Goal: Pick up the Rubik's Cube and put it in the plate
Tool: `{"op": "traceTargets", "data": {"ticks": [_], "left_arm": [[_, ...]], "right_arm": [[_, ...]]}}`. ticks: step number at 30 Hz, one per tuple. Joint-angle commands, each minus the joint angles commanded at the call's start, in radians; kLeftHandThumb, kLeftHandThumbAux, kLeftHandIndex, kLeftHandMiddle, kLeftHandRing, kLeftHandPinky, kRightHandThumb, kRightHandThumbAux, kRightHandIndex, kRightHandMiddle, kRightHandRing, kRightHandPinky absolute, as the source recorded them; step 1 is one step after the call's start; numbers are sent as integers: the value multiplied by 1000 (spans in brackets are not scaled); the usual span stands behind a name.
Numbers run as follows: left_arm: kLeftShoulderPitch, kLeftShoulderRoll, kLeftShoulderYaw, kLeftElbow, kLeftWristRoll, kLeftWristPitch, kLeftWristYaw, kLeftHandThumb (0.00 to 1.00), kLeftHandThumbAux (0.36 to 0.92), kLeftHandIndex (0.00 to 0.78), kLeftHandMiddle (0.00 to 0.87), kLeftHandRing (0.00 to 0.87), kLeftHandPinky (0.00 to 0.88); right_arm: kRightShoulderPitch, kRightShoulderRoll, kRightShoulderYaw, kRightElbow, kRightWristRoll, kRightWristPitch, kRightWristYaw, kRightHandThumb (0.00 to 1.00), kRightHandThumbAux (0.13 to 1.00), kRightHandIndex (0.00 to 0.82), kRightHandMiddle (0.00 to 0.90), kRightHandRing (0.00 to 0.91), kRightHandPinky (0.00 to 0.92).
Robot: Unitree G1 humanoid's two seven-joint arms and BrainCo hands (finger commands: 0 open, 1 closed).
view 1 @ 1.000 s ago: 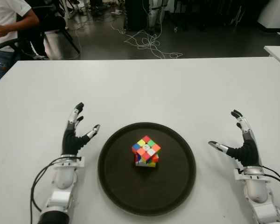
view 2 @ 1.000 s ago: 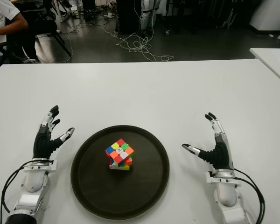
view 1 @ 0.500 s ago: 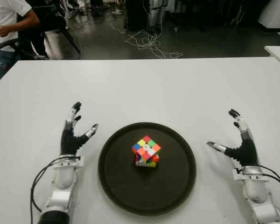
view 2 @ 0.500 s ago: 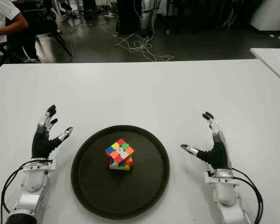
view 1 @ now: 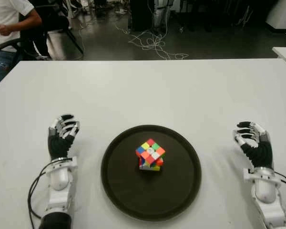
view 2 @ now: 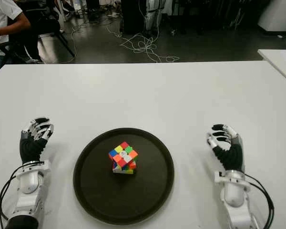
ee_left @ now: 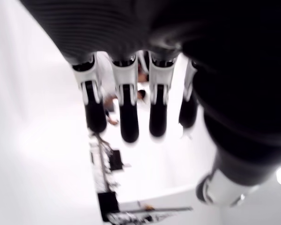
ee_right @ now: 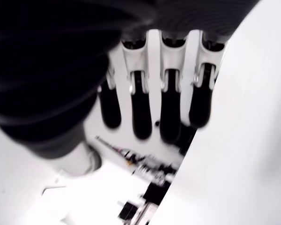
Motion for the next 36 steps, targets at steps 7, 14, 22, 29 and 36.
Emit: {"op": "traceTargets", "data": {"ticks": [7,14,22,29,36], "left_arm": [[18,1,-19,-75,29,84,-2,698,712,439,778,792,783],[32,6,-33,-114,51,117,-15,699,712,440,785,801,789],[41,12,-44,-144,67,149,-28,701,711,441,787,803,787],[48,10,-45,-164,70,171,-32,701,711,441,787,802,790],[49,5,-42,-168,66,177,-29,700,711,441,783,801,788]], "right_arm": [[8,-5,18,-47,41,51,-2,695,721,439,770,799,813],[7,-18,30,-46,67,39,0,694,724,439,774,803,810],[6,-16,34,-49,93,40,-6,692,725,438,772,801,805],[6,-24,44,-52,99,53,-18,692,725,438,769,797,802],[4,-47,62,-37,84,22,-7,691,725,439,777,805,809]]}}
